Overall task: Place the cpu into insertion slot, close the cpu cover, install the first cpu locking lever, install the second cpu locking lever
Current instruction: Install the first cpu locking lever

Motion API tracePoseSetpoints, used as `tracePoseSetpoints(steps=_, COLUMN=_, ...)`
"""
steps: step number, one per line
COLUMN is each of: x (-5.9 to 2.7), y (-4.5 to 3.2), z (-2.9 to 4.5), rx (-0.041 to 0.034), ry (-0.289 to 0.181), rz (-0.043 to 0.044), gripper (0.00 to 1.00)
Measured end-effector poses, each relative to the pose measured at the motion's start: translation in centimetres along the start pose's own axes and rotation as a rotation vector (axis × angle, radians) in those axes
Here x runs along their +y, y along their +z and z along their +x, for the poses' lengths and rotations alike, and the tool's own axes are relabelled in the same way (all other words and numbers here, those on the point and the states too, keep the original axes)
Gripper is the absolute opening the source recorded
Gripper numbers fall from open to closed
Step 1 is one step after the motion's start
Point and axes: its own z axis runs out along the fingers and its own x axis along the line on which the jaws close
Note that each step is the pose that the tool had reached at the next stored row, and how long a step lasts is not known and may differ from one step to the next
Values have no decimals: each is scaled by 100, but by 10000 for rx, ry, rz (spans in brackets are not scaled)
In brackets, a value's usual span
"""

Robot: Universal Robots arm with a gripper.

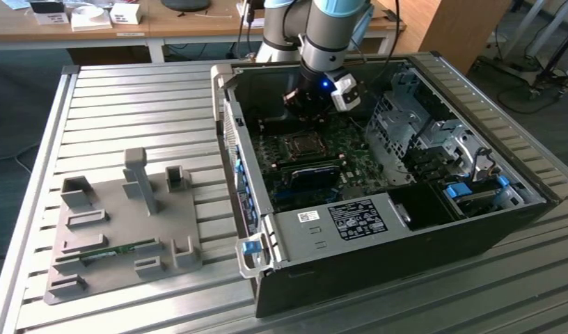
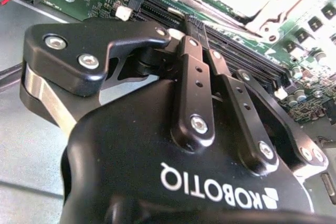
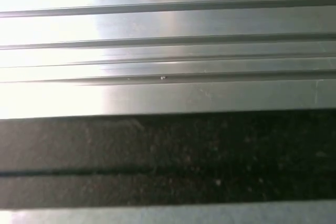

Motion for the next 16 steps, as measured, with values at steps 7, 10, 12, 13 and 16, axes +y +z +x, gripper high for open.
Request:
tracePoseSetpoints(steps=7, x=0, y=5, z=-2, rx=-3, ry=10, rz=37, gripper=10)
tracePoseSetpoints(steps=10, x=-1, y=9, z=-4, rx=-8, ry=8, rz=116, gripper=10)
tracePoseSetpoints(steps=12, x=-1, y=10, z=-5, rx=-10, ry=6, rz=177, gripper=10)
tracePoseSetpoints(steps=13, x=-1, y=10, z=-5, rx=-11, ry=5, rz=198, gripper=10)
tracePoseSetpoints(steps=16, x=-2, y=10, z=-5, rx=-10, ry=3, rz=215, gripper=10)
